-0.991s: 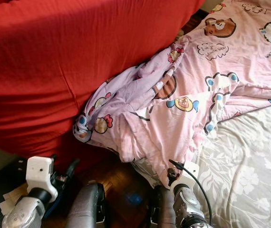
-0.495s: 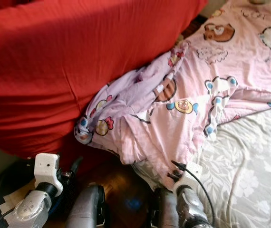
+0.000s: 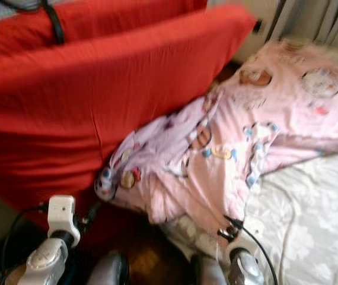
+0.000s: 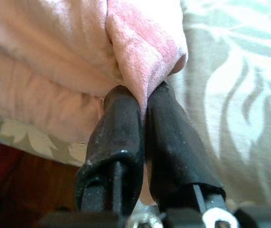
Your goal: Clean up the room
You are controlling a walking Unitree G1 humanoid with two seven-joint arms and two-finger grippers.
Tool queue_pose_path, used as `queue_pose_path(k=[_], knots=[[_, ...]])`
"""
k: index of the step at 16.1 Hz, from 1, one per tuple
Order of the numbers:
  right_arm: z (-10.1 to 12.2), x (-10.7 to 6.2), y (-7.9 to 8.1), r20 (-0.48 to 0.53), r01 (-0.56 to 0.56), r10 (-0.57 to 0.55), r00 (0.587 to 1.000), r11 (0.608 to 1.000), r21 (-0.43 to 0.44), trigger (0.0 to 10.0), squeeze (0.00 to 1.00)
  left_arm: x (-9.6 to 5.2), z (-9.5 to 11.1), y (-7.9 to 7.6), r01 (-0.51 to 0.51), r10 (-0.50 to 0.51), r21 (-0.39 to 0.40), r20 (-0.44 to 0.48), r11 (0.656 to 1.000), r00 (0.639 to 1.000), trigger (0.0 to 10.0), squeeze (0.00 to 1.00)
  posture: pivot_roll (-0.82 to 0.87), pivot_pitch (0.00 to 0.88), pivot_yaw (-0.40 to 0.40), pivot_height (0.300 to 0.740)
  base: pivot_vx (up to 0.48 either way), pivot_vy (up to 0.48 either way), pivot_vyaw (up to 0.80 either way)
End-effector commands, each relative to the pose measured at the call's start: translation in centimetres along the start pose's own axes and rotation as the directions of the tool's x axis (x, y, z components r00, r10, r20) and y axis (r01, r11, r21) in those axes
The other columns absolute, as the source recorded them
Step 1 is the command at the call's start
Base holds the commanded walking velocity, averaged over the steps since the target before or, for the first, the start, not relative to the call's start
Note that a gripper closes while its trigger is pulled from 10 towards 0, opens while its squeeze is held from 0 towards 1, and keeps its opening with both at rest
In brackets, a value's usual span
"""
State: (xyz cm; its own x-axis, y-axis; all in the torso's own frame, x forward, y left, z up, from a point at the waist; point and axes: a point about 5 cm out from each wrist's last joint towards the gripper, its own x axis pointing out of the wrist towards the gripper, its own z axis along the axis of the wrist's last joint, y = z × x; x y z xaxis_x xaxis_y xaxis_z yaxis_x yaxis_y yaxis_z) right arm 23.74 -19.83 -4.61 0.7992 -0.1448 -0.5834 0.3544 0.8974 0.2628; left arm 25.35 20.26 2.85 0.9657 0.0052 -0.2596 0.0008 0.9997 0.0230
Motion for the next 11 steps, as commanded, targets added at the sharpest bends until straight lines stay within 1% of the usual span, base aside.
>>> queue_pose_path(k=[1,2,3,4,5,6,9,10,11], knots=[[-0.7,-0.3,-0.3,0.002,0.006,-0.007,1.000,1.000,0.022,0.0,0.00,0.0,-1.1,0.7,-0.027,0.028,0.007,-0.039,1.000,0.999,10.0,0.00,0.05,0.002,0.002,0.643,0.000,0.000,0.00],[-1.0,-0.5,-0.4,0.002,0.008,-0.008,1.000,1.000,0.028,0.0,0.00,0.1,-1.5,0.8,-0.034,0.034,0.008,-0.051,0.999,0.998,10.0,0.00,0.04,0.000,0.002,0.643,0.000,0.000,0.00],[-1.4,-0.7,-0.5,0.001,0.009,-0.009,1.000,1.000,0.028,0.0,0.00,0.1,-2.4,1.3,-0.055,0.055,0.004,-0.083,0.998,0.995,10.0,0.00,0.04,0.000,0.002,0.643,0.000,0.000,0.00],[-1.6,-0.8,-0.5,-0.003,0.009,-0.009,1.000,0.999,0.031,0.0,0.00,0.0,-3.2,1.6,-0.066,0.066,0.002,-0.121,0.998,0.990,10.0,0.00,0.03,0.000,0.002,0.643,0.000,0.000,0.00],[-2.1,-1.0,-0.3,-0.014,0.002,-0.002,1.000,1.000,0.025,0.0,0.00,-0.4,-4.6,1.8,-0.080,0.078,-0.007,-0.179,0.997,0.981,10.0,0.00,0.01,0.000,0.006,0.643,0.000,0.000,0.00],[-2.5,-1.1,0.0,-0.033,-0.017,0.017,0.999,1.000,-0.020,10.0,0.00,-1.2,-6.4,2.1,-0.101,0.094,-0.013,-0.265,0.995,0.960,10.0,0.00,0.00,0.000,0.012,0.643,0.000,0.000,0.00],[-2.2,-1.0,-0.3,-0.027,-0.008,0.007,1.000,1.000,-0.014,10.0,0.00,-2.4,-8.7,2.1,-0.128,0.117,-0.007,-0.367,0.992,0.923,10.0,0.00,-0.02,0.000,0.020,0.643,0.000,0.000,0.00],[-2.1,-1.0,-0.4,-0.019,-0.011,0.010,1.000,1.000,-0.023,10.0,0.00,-2.6,-9.2,2.1,-0.136,0.124,-0.004,-0.389,0.991,0.913,10.0,0.00,-0.01,0.000,0.019,0.643,0.000,0.000,0.00],[-2.2,-1.0,-0.4,-0.034,-0.021,0.019,0.999,0.998,-0.063,10.0,0.00,-2.8,-9.7,2.1,-0.138,0.125,-0.002,-0.408,0.990,0.905,10.0,0.00,-0.01,0.000,0.017,0.651,0.000,0.000,0.00]])
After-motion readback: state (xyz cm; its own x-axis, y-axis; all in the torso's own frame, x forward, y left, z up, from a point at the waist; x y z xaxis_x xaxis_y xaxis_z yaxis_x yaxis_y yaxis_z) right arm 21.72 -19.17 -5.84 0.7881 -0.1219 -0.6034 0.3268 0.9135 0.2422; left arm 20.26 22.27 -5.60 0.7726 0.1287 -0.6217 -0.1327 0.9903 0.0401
